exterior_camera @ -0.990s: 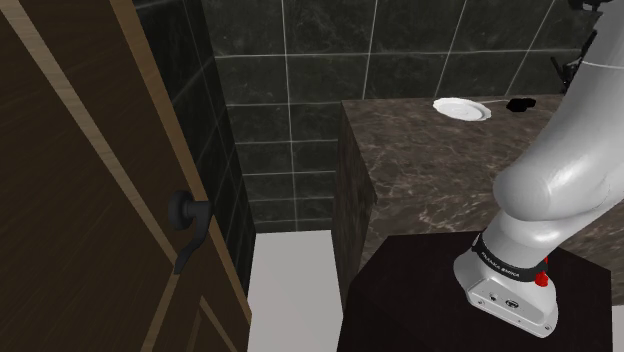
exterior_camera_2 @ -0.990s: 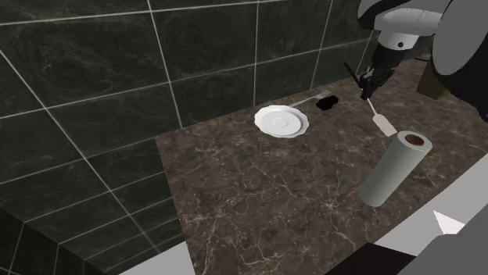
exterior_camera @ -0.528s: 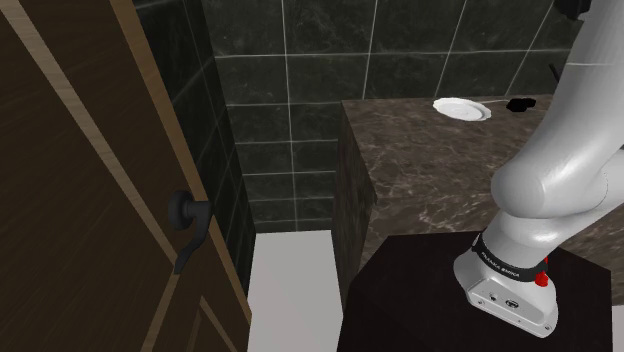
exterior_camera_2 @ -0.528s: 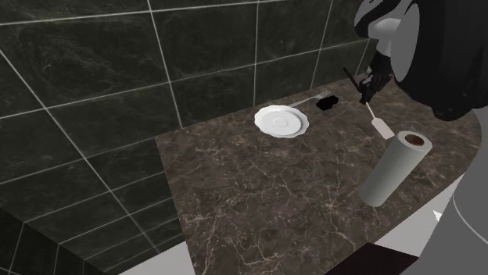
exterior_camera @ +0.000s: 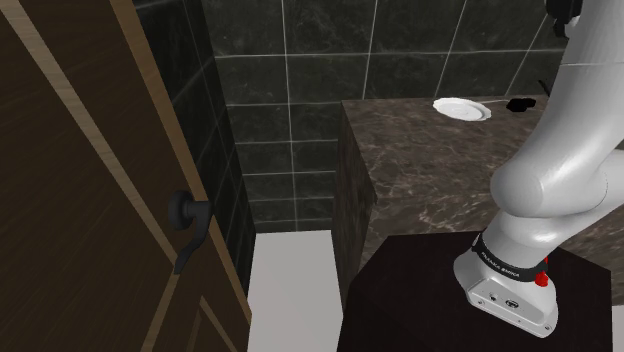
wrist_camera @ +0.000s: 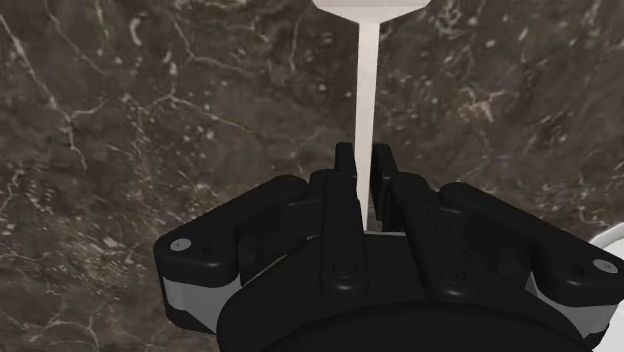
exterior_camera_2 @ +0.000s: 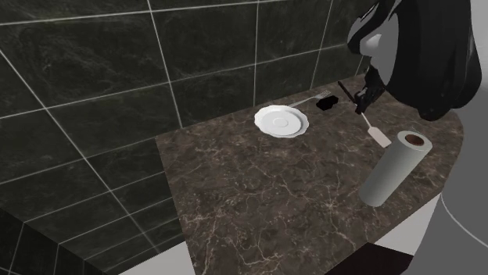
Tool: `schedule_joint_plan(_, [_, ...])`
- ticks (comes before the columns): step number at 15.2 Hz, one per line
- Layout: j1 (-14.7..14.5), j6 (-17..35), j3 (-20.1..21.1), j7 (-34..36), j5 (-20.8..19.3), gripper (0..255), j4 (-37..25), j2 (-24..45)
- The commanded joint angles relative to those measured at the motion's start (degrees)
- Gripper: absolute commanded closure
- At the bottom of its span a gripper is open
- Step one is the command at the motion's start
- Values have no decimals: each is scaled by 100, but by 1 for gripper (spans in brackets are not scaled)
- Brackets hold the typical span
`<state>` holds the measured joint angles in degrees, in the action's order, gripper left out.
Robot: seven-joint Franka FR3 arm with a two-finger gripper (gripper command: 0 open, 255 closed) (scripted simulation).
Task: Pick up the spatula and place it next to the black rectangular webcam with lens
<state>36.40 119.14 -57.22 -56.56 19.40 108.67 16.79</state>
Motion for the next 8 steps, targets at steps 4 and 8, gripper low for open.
schedule_joint_plan(4, [122, 285, 136, -168, 245, 255, 164, 219])
schedule_joint_plan(8, [186, 434, 214, -256, 373, 255, 249, 331])
